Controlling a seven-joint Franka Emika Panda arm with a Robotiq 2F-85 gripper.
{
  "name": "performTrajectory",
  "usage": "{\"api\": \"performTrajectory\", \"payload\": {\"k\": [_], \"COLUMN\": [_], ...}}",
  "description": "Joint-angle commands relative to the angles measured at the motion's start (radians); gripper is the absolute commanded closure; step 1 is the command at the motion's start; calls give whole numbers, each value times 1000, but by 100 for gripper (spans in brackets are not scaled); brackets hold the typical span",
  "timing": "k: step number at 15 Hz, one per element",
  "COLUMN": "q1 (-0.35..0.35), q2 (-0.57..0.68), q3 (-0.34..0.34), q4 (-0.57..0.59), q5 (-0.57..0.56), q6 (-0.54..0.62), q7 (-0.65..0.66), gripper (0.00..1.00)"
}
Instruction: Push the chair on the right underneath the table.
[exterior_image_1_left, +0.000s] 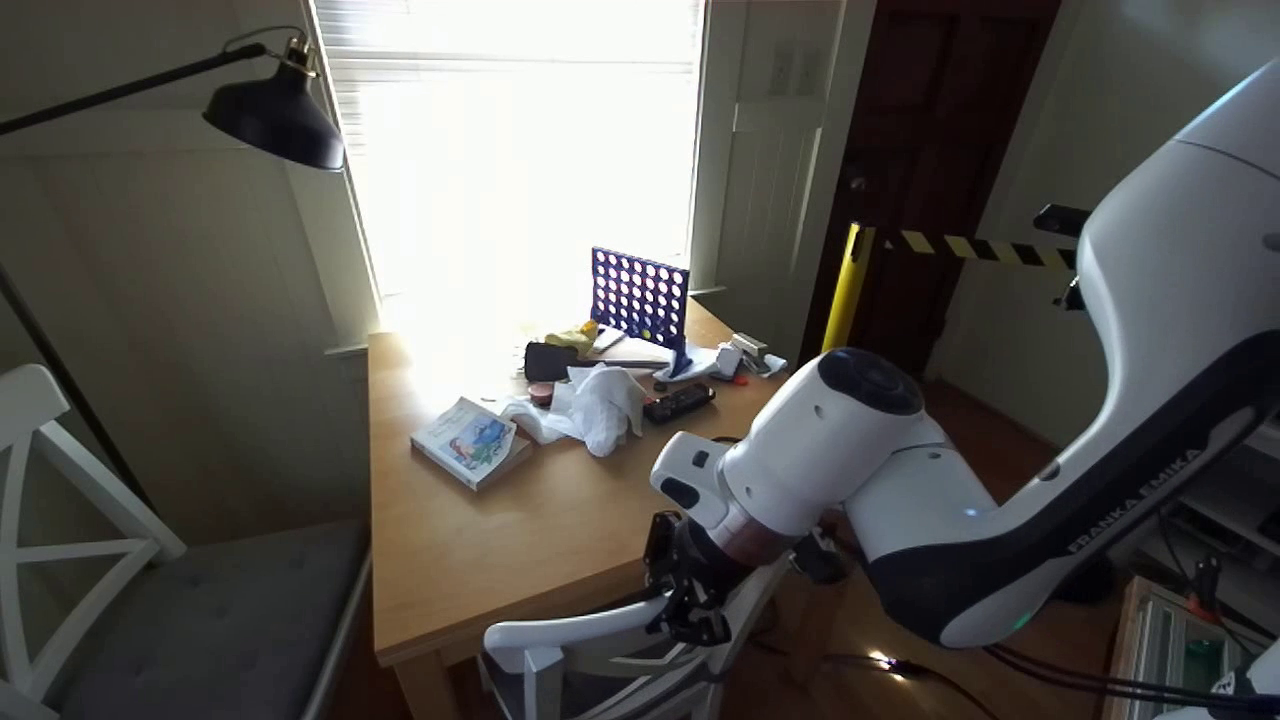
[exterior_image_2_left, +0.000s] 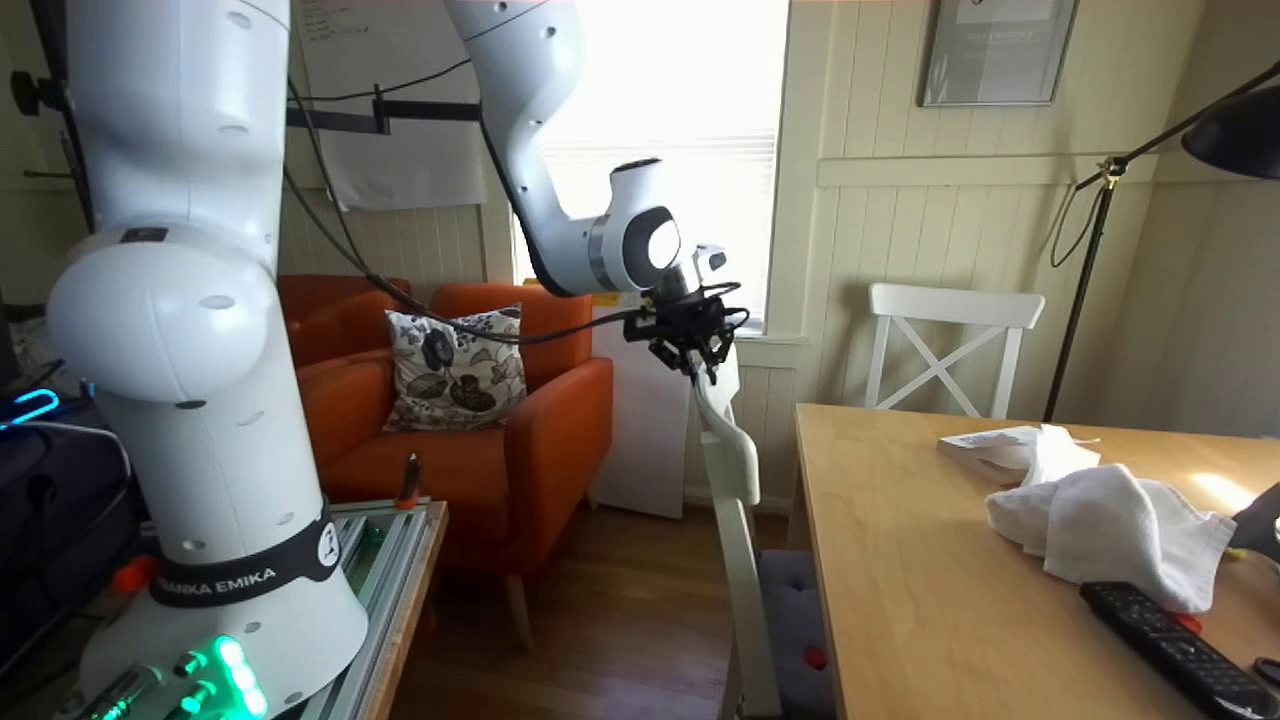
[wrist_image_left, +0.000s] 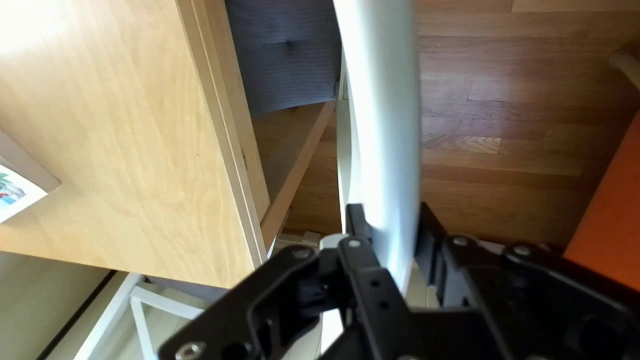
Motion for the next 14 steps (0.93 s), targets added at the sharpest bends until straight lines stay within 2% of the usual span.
{"api": "performTrajectory", "payload": {"k": [1, 4, 7, 11, 14], "q1": [57, 94, 101, 68, 32], "q2": [88, 119, 137, 141, 144], "q3": [-112, -161, -183, -175, -144], "q4": [149, 193, 225, 241, 241], "q5": [-70, -73, -59, -45, -30], "q6": [35, 41, 41, 26, 24], "q7": [103, 119, 97, 43, -9], "gripper": [93, 93, 93, 93, 93]}}
